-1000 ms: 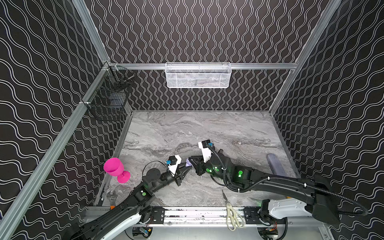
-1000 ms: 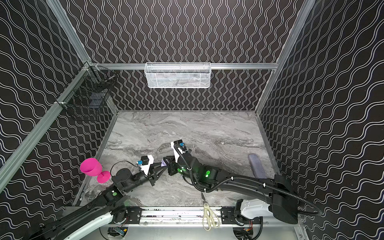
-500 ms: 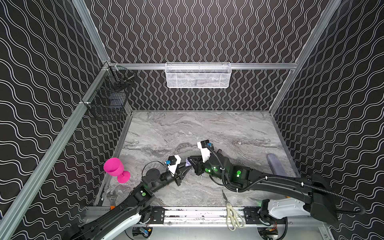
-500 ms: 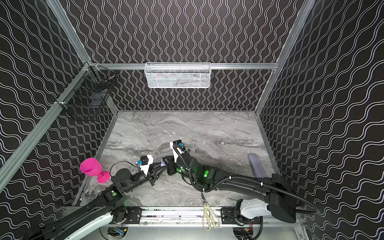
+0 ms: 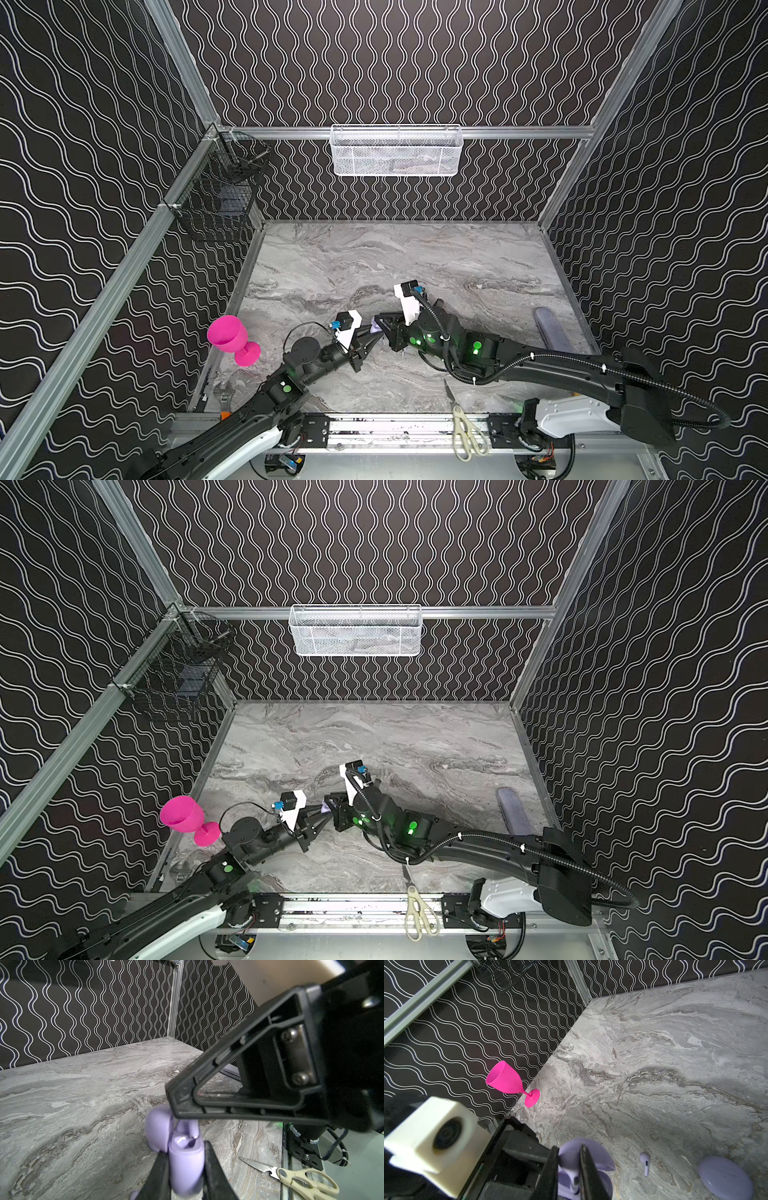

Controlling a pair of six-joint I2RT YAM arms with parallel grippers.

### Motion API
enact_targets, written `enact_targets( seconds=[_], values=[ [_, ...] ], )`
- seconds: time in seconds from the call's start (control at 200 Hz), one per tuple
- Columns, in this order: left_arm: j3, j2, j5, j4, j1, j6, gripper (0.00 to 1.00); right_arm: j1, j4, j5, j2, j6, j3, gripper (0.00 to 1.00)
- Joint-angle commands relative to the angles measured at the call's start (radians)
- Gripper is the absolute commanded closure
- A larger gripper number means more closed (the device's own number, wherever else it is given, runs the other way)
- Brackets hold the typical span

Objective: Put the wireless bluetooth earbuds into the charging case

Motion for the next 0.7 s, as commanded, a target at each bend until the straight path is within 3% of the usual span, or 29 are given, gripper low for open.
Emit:
enact_targets(
  seconds=[0.0,0.691],
  values=[
    [-0.001,-0.005,-0.002,0.027,0.003,-0.004,0.85,0.003,0.023,-0.011,-0.004,0.018,-0.002,0.87],
    [-0.001,-0.018,-0.007,0.016,0.005,-0.004,0.85,0.019,0.037,0.005,0.004,0.029,0.002,0.87]
  ],
)
